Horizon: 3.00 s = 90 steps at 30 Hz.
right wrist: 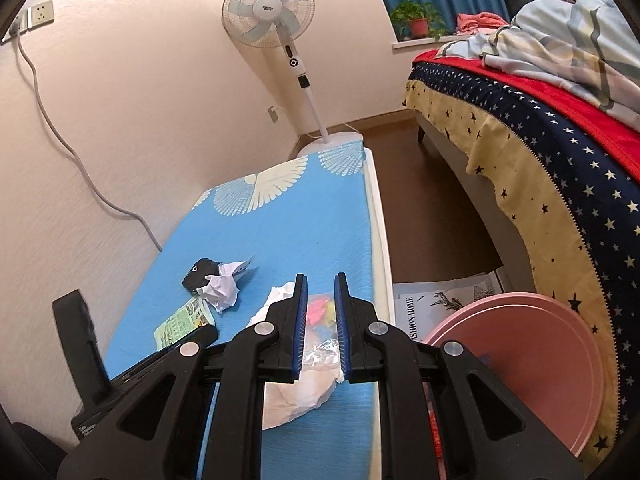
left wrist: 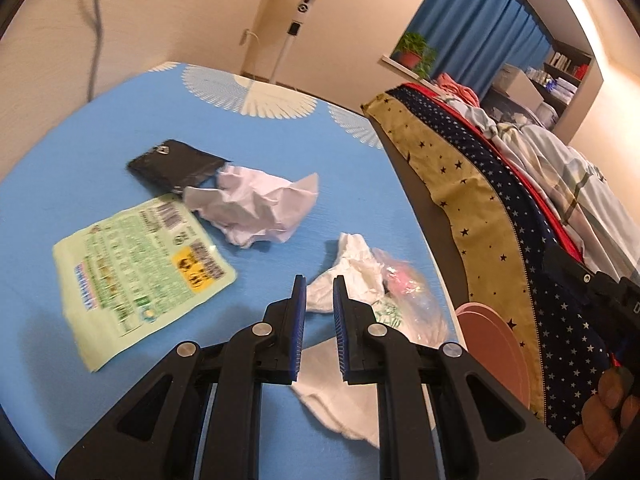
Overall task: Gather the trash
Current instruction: 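Move right tool to crumpled white paper while left tool approaches crumpled white tissue, then close right tool on crumpled paper while left tool closes on white tissue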
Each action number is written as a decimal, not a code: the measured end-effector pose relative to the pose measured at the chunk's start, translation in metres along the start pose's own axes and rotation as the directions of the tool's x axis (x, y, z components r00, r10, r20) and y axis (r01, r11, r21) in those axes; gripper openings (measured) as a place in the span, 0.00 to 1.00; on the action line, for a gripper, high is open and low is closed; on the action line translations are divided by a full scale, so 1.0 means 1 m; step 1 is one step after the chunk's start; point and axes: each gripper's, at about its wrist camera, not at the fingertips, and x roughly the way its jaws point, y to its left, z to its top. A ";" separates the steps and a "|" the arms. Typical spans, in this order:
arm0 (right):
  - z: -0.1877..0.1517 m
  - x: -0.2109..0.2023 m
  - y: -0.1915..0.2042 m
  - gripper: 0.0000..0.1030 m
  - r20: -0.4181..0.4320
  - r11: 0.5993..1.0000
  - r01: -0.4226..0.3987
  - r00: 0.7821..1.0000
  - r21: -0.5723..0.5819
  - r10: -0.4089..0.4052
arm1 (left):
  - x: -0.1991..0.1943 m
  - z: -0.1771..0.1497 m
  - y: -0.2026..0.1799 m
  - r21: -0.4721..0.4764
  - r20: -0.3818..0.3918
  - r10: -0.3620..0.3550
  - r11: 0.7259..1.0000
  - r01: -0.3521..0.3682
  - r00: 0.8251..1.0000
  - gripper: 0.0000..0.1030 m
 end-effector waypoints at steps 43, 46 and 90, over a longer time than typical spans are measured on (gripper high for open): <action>-0.006 0.110 0.099 0.16 -0.213 0.975 -0.206 0.959 -0.082 0.185 | -0.012 -0.006 0.044 -0.115 -0.066 0.242 0.962 -0.248 0.968 0.11; -0.009 0.132 0.108 0.33 -0.253 0.975 -0.218 0.947 -0.053 0.198 | -0.013 -0.006 0.048 -0.131 -0.064 0.249 0.958 -0.255 0.967 0.10; -0.011 0.138 0.136 0.02 -0.280 0.962 -0.264 0.931 -0.074 0.234 | -0.068 -0.014 0.071 -0.209 0.021 0.320 0.928 -0.309 0.947 0.05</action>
